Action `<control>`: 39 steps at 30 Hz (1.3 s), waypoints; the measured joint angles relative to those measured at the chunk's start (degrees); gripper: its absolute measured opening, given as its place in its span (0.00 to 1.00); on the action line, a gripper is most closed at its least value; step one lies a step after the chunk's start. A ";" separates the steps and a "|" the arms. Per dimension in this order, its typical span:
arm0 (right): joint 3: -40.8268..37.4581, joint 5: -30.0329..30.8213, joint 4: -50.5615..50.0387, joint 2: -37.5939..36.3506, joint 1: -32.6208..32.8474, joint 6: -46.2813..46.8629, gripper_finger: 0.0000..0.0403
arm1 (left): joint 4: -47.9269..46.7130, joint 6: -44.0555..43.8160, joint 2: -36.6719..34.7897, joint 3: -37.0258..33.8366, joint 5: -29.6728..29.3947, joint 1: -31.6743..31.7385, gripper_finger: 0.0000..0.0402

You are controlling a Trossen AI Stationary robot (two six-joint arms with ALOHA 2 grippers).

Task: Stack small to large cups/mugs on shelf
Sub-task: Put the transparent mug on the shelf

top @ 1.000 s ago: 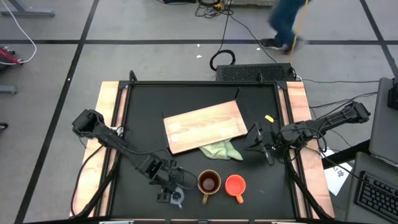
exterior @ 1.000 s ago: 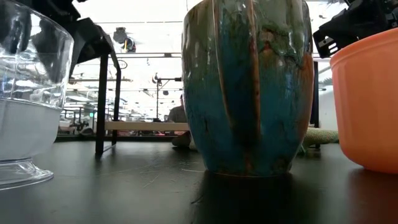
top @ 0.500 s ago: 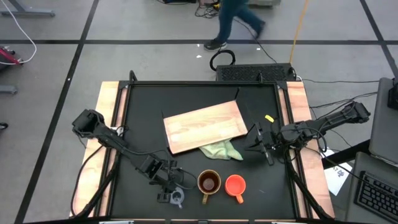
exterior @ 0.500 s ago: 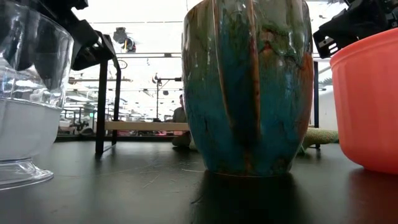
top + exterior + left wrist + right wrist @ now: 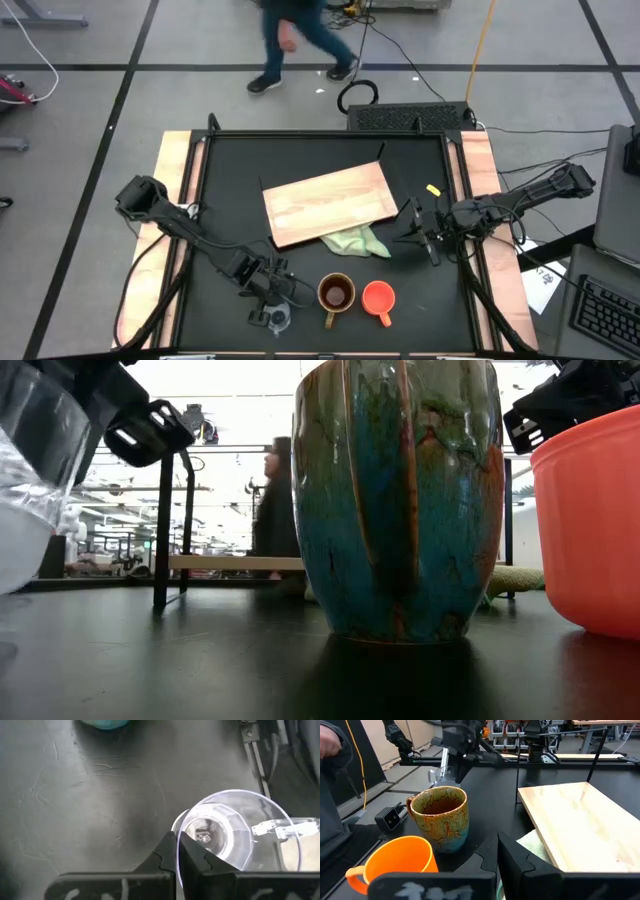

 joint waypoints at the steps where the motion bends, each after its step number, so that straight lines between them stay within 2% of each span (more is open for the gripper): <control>1: 0.00 0.00 0.00 0.00 0.00 0.01 0.00 | 0.18 0.48 -0.45 0.01 0.00 0.00 0.01; 6: 0.00 0.00 0.00 0.02 0.00 -0.04 0.00 | 0.74 3.99 -4.26 0.31 -0.48 -0.04 0.01; 16: 0.00 0.00 -0.02 0.02 0.02 -0.61 0.00 | 4.72 9.81 -15.18 0.44 -7.71 0.53 0.00; 22: 0.00 0.00 -0.09 0.02 0.02 -0.86 0.00 | 6.73 13.77 -17.31 3.24 -12.99 3.04 0.00; 28: 0.00 0.00 -0.15 0.01 0.02 -1.06 0.00 | 3.62 15.48 -17.25 9.05 -14.90 8.61 0.00; 35: 0.00 0.00 -0.55 0.02 0.02 -1.06 0.00 | -8.07 15.68 -16.47 16.92 -14.37 17.59 0.00; 39: 0.00 0.00 -0.78 0.02 0.02 -1.06 0.00 | -12.88 17.53 -15.88 18.67 -13.04 22.81 0.00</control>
